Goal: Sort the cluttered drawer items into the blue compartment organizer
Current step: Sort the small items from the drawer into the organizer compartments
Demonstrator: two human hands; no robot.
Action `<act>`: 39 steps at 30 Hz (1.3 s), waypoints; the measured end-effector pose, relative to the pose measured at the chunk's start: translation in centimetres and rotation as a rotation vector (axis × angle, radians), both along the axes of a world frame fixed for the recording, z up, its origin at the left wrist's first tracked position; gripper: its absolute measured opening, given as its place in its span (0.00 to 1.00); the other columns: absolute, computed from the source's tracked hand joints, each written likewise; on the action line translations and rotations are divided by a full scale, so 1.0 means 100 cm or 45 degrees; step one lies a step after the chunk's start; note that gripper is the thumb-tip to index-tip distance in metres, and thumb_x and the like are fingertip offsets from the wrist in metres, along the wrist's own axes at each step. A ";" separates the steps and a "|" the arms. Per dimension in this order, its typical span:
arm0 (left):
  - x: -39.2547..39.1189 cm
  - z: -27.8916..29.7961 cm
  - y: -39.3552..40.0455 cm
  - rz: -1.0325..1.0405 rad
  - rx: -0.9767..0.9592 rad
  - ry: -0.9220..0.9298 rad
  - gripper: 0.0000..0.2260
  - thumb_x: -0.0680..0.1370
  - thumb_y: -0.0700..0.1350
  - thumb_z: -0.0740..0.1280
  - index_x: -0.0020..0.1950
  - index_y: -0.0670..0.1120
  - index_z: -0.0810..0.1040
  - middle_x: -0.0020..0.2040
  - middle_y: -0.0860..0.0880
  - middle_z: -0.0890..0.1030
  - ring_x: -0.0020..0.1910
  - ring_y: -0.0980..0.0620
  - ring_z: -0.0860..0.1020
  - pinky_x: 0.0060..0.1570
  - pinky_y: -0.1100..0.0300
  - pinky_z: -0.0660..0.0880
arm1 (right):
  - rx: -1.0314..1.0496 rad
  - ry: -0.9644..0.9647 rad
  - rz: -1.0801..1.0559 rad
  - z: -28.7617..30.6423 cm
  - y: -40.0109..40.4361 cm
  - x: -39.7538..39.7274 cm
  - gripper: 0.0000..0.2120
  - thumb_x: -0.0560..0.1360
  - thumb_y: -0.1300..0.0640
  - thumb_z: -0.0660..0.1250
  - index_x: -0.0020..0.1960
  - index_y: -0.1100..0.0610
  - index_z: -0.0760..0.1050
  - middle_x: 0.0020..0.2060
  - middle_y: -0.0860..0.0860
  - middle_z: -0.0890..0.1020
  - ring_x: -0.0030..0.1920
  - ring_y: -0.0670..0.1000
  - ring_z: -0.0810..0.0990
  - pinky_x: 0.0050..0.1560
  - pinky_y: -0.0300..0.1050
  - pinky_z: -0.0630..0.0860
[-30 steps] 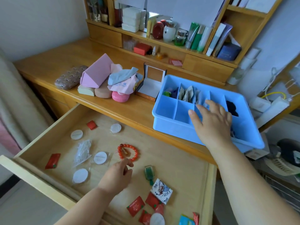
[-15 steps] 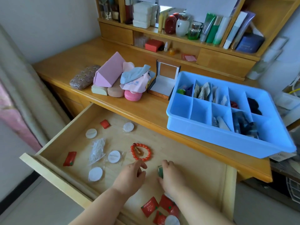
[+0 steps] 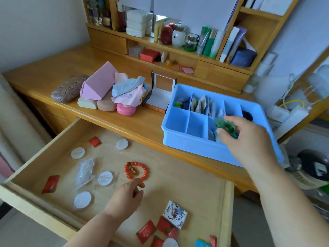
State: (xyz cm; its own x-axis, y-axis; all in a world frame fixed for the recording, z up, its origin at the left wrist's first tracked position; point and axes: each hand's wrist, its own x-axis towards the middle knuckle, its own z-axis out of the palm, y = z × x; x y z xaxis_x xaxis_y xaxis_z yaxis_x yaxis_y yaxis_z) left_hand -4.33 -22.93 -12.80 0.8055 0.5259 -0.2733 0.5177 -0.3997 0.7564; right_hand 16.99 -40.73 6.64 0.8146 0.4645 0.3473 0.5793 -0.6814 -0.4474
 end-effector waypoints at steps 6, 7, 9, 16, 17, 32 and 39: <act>-0.002 0.000 0.001 0.022 -0.026 0.024 0.08 0.77 0.41 0.60 0.49 0.54 0.73 0.30 0.49 0.79 0.20 0.60 0.73 0.18 0.70 0.65 | -0.894 -0.026 -0.116 -0.014 0.039 0.053 0.14 0.76 0.41 0.61 0.51 0.49 0.78 0.45 0.50 0.80 0.58 0.56 0.73 0.58 0.51 0.63; -0.003 -0.001 0.002 0.029 -0.031 0.023 0.08 0.77 0.41 0.60 0.49 0.54 0.72 0.30 0.50 0.79 0.20 0.60 0.73 0.18 0.70 0.65 | -0.850 0.060 -0.095 -0.019 0.040 0.054 0.16 0.78 0.41 0.57 0.48 0.49 0.78 0.42 0.50 0.79 0.59 0.56 0.72 0.58 0.52 0.63; -0.003 -0.002 0.002 0.036 -0.033 0.028 0.07 0.77 0.41 0.60 0.49 0.54 0.72 0.30 0.50 0.79 0.20 0.60 0.73 0.19 0.70 0.65 | -0.523 0.252 -0.054 -0.026 0.032 0.053 0.20 0.79 0.42 0.54 0.44 0.51 0.80 0.40 0.53 0.80 0.59 0.59 0.73 0.56 0.52 0.67; -0.003 0.000 -0.006 -0.077 0.134 0.064 0.06 0.76 0.42 0.64 0.49 0.53 0.75 0.31 0.54 0.76 0.26 0.61 0.72 0.26 0.70 0.66 | 0.001 -0.506 0.633 -0.080 -0.026 -0.048 0.06 0.74 0.57 0.64 0.44 0.56 0.80 0.42 0.48 0.82 0.45 0.51 0.76 0.50 0.46 0.71; -0.003 0.001 -0.011 -0.161 0.208 0.072 0.05 0.75 0.43 0.64 0.48 0.53 0.76 0.32 0.56 0.75 0.28 0.62 0.72 0.29 0.70 0.66 | -0.151 -0.320 0.717 -0.097 -0.035 -0.067 0.06 0.75 0.56 0.65 0.43 0.54 0.80 0.40 0.46 0.81 0.43 0.48 0.77 0.47 0.44 0.72; 0.002 -0.005 -0.062 -1.065 0.676 0.436 0.17 0.75 0.52 0.66 0.63 0.51 0.70 0.59 0.48 0.72 0.55 0.46 0.75 0.54 0.53 0.72 | -0.927 0.435 0.507 -0.199 -0.046 -0.145 0.18 0.72 0.44 0.65 0.57 0.50 0.65 0.57 0.50 0.76 0.53 0.59 0.78 0.41 0.47 0.64; -0.001 -0.009 -0.046 -0.673 0.328 0.372 0.05 0.73 0.45 0.65 0.46 0.55 0.73 0.46 0.56 0.73 0.44 0.53 0.73 0.42 0.62 0.69 | -0.708 0.576 0.460 -0.208 -0.045 -0.123 0.23 0.71 0.52 0.69 0.64 0.47 0.65 0.62 0.45 0.69 0.56 0.52 0.77 0.48 0.46 0.74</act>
